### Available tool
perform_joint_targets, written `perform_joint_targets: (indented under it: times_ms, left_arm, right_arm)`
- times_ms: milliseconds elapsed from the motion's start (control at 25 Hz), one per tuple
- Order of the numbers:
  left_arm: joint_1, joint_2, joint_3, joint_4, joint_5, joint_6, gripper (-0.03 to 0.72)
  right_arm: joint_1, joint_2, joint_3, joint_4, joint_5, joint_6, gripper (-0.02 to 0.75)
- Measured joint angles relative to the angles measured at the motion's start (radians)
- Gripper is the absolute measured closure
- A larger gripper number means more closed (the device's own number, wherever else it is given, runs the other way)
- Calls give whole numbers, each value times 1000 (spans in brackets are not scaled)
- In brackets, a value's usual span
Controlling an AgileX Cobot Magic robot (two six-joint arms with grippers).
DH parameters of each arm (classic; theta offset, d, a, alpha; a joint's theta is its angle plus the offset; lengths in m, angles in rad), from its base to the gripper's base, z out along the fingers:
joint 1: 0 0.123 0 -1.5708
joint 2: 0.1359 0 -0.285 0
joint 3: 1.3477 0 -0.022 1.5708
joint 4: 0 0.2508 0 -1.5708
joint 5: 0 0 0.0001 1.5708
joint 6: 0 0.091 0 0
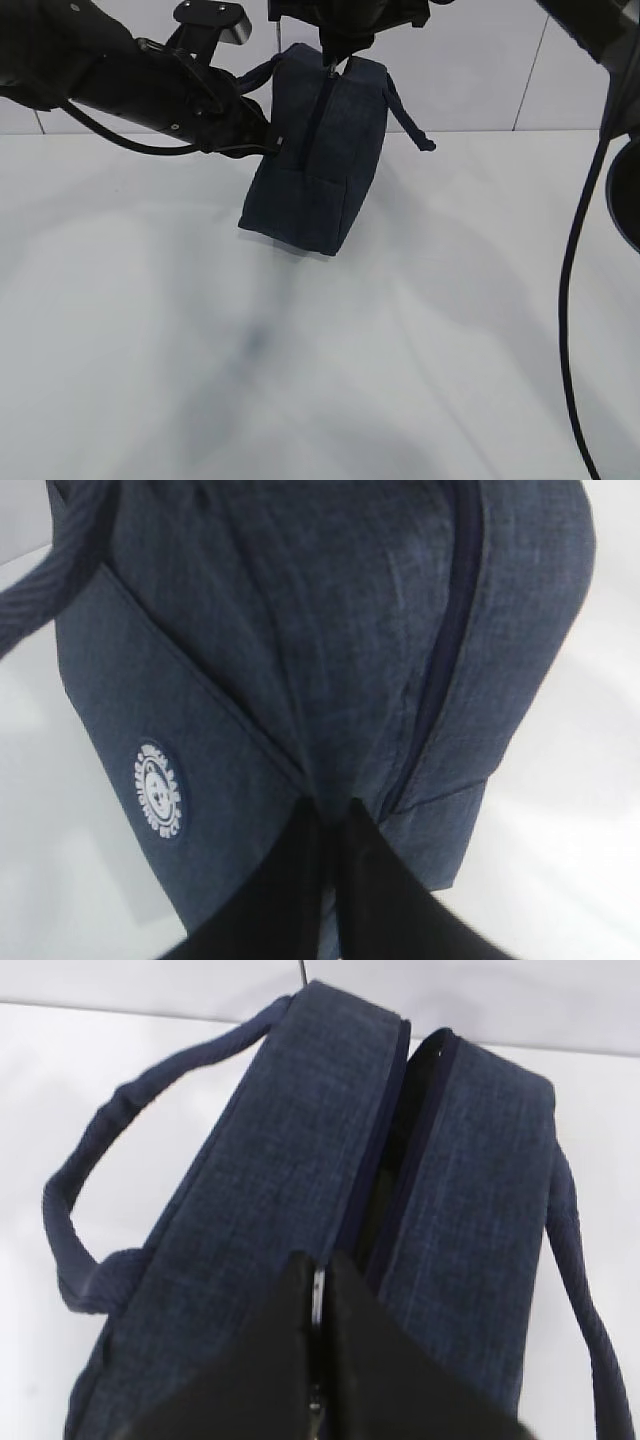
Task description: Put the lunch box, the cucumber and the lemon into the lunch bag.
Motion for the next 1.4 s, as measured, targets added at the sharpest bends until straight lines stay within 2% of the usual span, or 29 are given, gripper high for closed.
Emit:
perform_joint_targets:
  times_ms: [640,1040,1400]
  left_arm:
    - [0,0,-5,-10,-16,0,698]
    - [0,0,-5,15,-2,0,698]
    - [0,0,-6,17,-2,0,698]
  right_arm:
    - [5,15,0,-83,-174,-1,738]
    - [5,26,0,-115,-207,-1,738]
    - [-29,28,0,-114,-216,-1,738]
